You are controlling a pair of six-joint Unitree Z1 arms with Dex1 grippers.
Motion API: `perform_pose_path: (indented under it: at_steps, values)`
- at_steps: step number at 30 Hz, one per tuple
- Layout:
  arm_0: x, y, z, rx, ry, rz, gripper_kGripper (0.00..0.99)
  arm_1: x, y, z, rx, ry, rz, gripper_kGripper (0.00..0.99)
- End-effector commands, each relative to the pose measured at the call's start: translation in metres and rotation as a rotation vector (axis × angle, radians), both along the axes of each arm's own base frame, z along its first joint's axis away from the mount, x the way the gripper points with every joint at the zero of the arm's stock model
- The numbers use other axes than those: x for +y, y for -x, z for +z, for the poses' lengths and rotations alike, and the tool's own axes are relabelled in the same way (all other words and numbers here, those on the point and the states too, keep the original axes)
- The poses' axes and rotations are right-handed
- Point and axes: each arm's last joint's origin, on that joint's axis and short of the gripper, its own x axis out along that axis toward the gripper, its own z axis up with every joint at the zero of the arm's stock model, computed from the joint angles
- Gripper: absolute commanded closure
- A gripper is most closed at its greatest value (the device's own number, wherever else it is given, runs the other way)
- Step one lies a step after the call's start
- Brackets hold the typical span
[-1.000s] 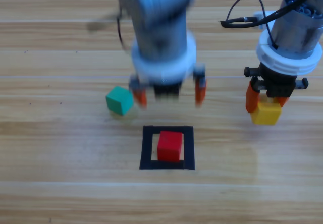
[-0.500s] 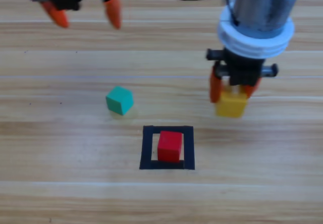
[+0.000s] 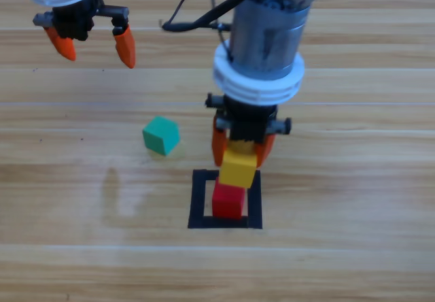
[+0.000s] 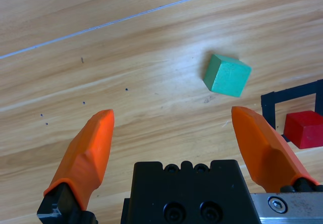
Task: Stack the blocks in the rectangular block: red at the bottom, yellow in the middle, green on top
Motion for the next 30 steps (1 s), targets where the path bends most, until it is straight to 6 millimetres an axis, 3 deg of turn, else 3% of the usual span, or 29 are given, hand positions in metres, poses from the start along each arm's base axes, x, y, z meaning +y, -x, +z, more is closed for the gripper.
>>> perform_pose_path:
  at_steps: [1, 11, 30]
  values:
    - [0.004, -0.011, -0.021, 0.05, -0.003, 0.009, 0.0, 0.023, 0.002, -0.056, 0.055, 0.088, 0.037, 0.967]
    - [0.003, -0.011, -0.032, 0.072, -0.007, 0.021, 0.0, 0.027, -0.004, -0.073, 0.022, 0.13, 0.044, 0.938]
    - [0.003, -0.011, -0.044, 0.071, -0.006, 0.029, 0.002, 0.031, -0.007, -0.08, 0.005, 0.138, 0.048, 0.938]
